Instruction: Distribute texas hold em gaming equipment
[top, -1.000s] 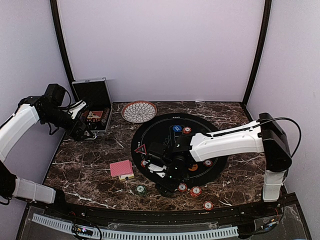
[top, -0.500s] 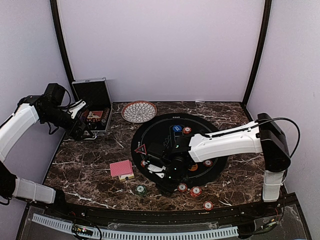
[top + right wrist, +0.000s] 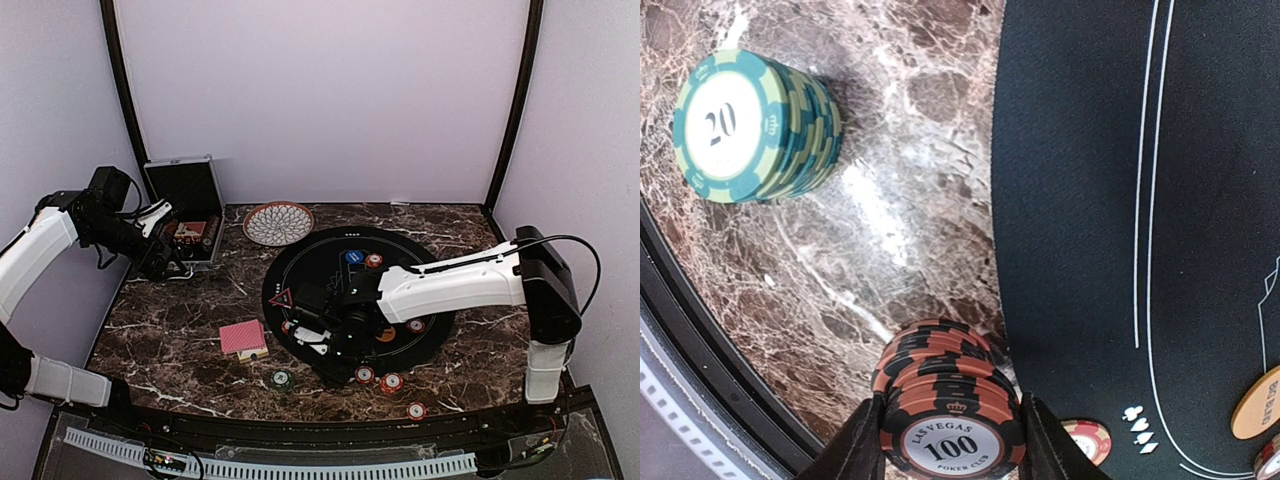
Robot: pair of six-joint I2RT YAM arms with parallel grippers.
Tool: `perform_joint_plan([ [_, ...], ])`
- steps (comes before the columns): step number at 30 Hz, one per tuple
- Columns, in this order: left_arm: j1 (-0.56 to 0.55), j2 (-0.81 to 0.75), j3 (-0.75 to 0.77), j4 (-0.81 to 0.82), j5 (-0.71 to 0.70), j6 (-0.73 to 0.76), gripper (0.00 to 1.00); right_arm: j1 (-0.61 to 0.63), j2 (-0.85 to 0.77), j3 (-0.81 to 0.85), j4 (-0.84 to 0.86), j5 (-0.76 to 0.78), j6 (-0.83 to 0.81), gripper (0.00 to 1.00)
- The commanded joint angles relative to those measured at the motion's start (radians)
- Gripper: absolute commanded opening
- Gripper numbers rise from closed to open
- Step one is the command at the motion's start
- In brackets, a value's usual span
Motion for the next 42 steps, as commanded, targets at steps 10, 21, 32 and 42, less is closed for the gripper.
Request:
perform_joint_plan([
  [10, -0.004, -0.015, 0.019, -0.022, 0.012, 0.005, 0.99, 0.011, -0.06, 0.065, -0.052, -0.009, 0.004, 0.39],
  [21, -0.004, -0.018, 0.017, -0.021, 0.012, 0.004, 0.99, -0.017, -0.048, 0.132, -0.081, 0.035, -0.007, 0.35],
  [32, -0.003, -0.015, 0.02, -0.025, 0.013, 0.006, 0.99, -0.159, 0.112, 0.3, -0.007, 0.041, -0.029, 0.34],
  [42, -0.003, -0.012, 0.021, -0.025, 0.02, 0.004, 0.99, -0.242, 0.278, 0.432, 0.043, -0.007, -0.028, 0.34],
])
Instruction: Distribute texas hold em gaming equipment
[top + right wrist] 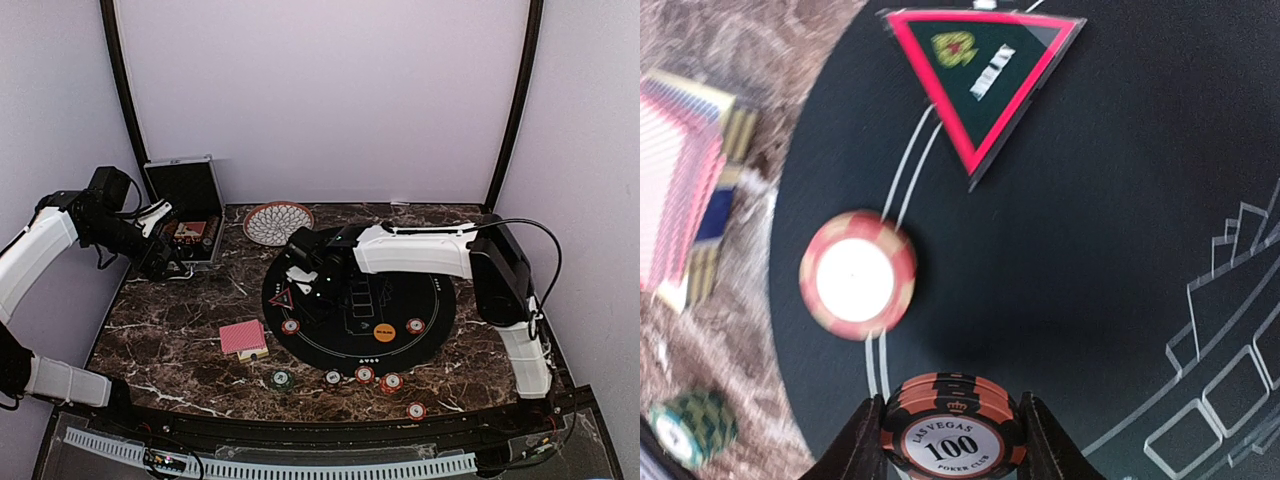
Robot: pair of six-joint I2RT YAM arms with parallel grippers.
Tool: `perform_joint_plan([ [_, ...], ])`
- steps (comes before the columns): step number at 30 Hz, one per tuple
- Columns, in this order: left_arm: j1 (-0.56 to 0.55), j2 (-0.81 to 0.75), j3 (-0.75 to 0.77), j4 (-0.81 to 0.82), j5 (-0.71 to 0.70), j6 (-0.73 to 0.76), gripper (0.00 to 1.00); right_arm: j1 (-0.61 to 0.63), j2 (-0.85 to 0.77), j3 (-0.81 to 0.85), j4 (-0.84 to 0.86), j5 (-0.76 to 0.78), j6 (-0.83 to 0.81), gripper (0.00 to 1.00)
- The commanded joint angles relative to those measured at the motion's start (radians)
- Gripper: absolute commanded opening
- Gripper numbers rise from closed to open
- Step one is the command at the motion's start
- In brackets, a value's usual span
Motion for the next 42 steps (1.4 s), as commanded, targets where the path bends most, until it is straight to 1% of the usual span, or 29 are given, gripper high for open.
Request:
perform_joint_plan([
  [1, -0.004, -0.013, 0.023, -0.024, 0.017, 0.005, 0.99, -0.023, 0.055, 0.071, 0.038, -0.033, -0.009, 0.34],
  [6, -0.003, -0.012, 0.027, -0.024, 0.021, 0.004, 0.99, -0.032, 0.104, 0.106, 0.028, -0.034, -0.013, 0.35],
  [10, -0.004, -0.014, 0.023, -0.024, 0.022, 0.006, 0.99, -0.041, 0.109, 0.089, 0.04, -0.035, -0.011, 0.36],
  [12, -0.003, -0.012, 0.021, -0.023, 0.019, 0.006, 0.99, -0.043, 0.113, 0.082, 0.041, -0.035, -0.011, 0.38],
  [14, -0.004, -0.011, 0.022, -0.021, 0.02, 0.006, 0.99, -0.045, 0.115, 0.073, 0.042, -0.034, -0.013, 0.44],
  [17, -0.004, -0.011, 0.021, -0.019, 0.022, 0.005, 0.99, -0.045, 0.116, 0.066, 0.042, -0.031, -0.013, 0.58],
  [18, -0.004, -0.01, 0.021, -0.02, 0.023, 0.005, 0.99, -0.046, 0.114, 0.066, 0.04, -0.028, -0.012, 0.61],
  [20, -0.004, -0.009, 0.021, -0.024, 0.027, 0.005, 0.99, -0.045, 0.108, 0.068, 0.038, -0.022, -0.012, 0.64],
  [25, -0.005, -0.008, 0.02, -0.023, 0.031, 0.006, 0.99, -0.046, 0.073, 0.088, 0.022, -0.002, -0.014, 0.65],
  [29, -0.004, -0.006, 0.021, -0.023, 0.03, 0.004, 0.99, -0.046, 0.017, 0.092, -0.002, 0.0, -0.016, 0.62],
  [31, -0.005, -0.006, 0.02, -0.022, 0.028, 0.005, 0.99, -0.043, -0.029, 0.06, -0.006, 0.018, -0.015, 0.61],
  [34, -0.004, -0.006, 0.019, -0.022, 0.026, 0.005, 0.99, -0.027, -0.129, -0.032, 0.0, 0.034, -0.011, 0.61],
  [38, -0.004, -0.006, 0.021, -0.023, 0.027, 0.005, 0.99, 0.023, -0.24, -0.194, 0.007, 0.065, 0.011, 0.65],
  [42, -0.008, -0.005, 0.024, -0.025, 0.025, 0.002, 0.99, 0.096, -0.319, -0.334, 0.012, 0.057, 0.042, 0.69],
])
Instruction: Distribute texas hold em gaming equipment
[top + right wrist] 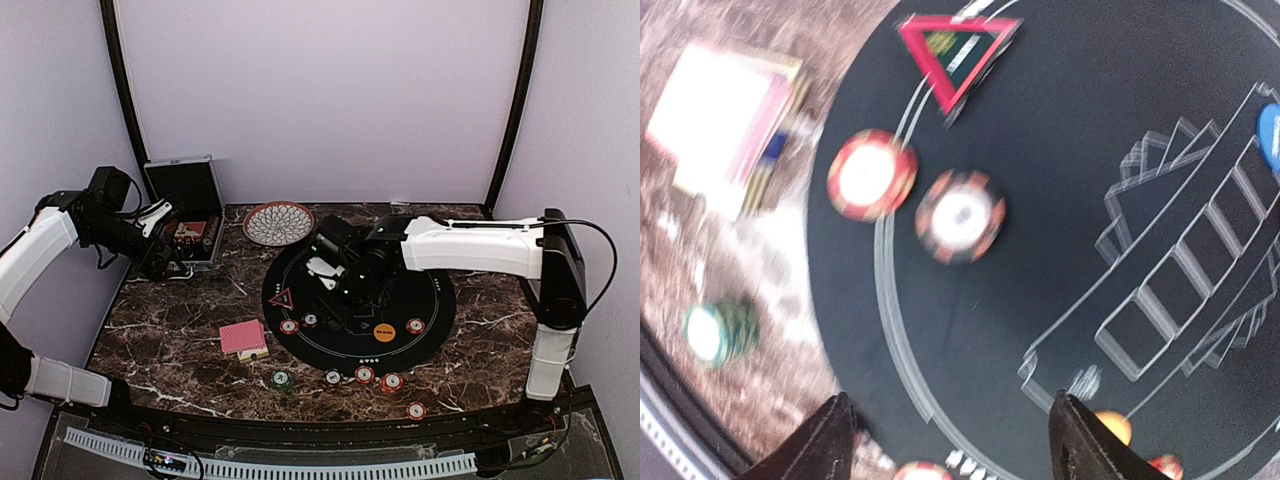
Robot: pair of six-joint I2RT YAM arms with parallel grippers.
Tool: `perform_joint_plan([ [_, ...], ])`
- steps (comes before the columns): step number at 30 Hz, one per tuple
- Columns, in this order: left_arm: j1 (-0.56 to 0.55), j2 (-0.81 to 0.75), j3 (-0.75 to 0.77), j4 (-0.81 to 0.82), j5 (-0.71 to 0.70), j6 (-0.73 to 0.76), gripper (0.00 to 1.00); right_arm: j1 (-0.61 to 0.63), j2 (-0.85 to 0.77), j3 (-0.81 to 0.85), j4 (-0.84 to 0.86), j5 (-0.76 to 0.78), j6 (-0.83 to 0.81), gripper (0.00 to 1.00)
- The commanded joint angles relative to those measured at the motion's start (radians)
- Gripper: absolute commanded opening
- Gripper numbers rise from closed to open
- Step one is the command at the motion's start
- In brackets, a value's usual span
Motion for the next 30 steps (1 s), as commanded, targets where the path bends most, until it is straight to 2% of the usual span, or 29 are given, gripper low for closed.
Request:
perform_joint_plan([
  [1, -0.007, -0.005, 0.024, -0.024, 0.018, 0.002, 0.99, 0.091, -0.051, -0.129, -0.008, 0.009, 0.042, 0.7],
  [8, -0.009, 0.001, 0.027, -0.025, 0.023, -0.001, 0.99, 0.162, -0.069, -0.197, 0.004, -0.031, 0.062, 0.8],
  [12, -0.008, 0.003, 0.034, -0.03, 0.02, 0.002, 0.99, 0.181, -0.035, -0.184, 0.019, -0.036, 0.048, 0.83],
  [24, -0.009, -0.003, 0.031, -0.032, 0.02, 0.002, 0.99, 0.199, 0.036, -0.149, 0.015, -0.057, 0.014, 0.83],
  [30, -0.008, 0.0, 0.029, -0.029, 0.021, 0.002, 0.99, 0.199, 0.046, -0.15, 0.018, -0.069, 0.012, 0.8],
])
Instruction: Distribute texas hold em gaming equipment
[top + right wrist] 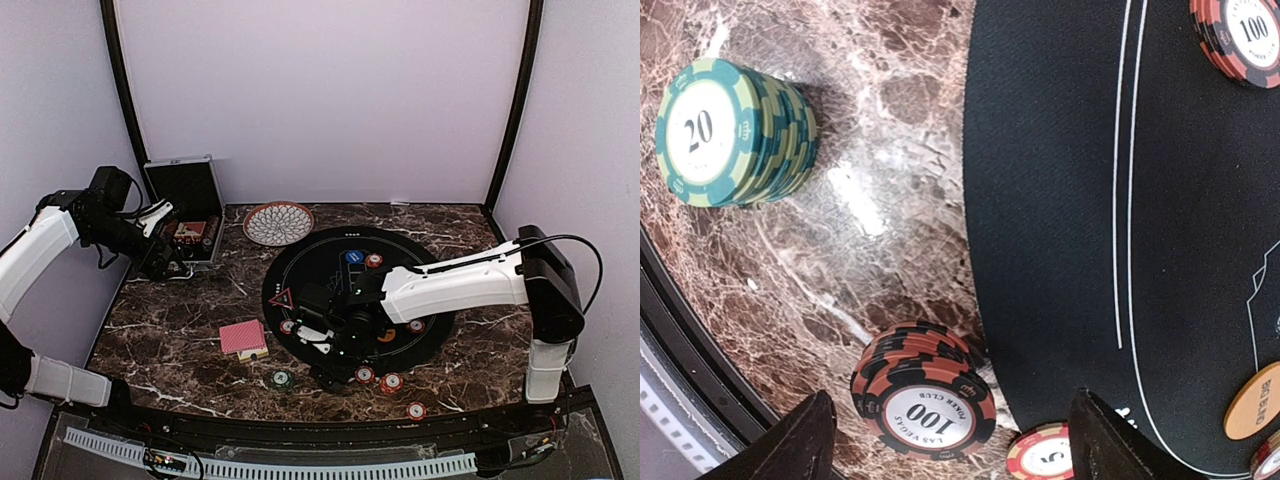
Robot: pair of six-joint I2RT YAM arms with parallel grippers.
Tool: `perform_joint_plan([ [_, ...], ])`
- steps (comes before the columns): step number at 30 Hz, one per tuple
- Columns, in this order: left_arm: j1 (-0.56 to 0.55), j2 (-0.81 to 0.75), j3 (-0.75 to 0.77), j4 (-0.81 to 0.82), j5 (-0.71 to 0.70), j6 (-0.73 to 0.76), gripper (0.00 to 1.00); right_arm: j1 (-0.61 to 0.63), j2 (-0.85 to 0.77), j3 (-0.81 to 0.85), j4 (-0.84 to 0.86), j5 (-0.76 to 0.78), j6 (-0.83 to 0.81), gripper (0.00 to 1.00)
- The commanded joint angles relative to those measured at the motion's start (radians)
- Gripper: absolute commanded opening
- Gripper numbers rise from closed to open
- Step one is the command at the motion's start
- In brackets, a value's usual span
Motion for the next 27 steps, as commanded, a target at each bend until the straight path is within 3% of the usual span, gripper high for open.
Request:
perform_joint_plan([
  [1, -0.004, -0.006, 0.025, -0.027, 0.02, 0.002, 0.99, 0.008, 0.017, 0.023, 0.013, -0.022, -0.006, 0.79],
  [16, -0.004, -0.012, 0.02, -0.027, 0.015, 0.005, 0.99, 0.008, 0.036, 0.036, 0.01, -0.036, -0.015, 0.65],
  [27, -0.004, -0.013, 0.023, -0.029, 0.005, 0.009, 0.99, 0.008, 0.028, 0.041, 0.001, -0.035, -0.017, 0.39],
])
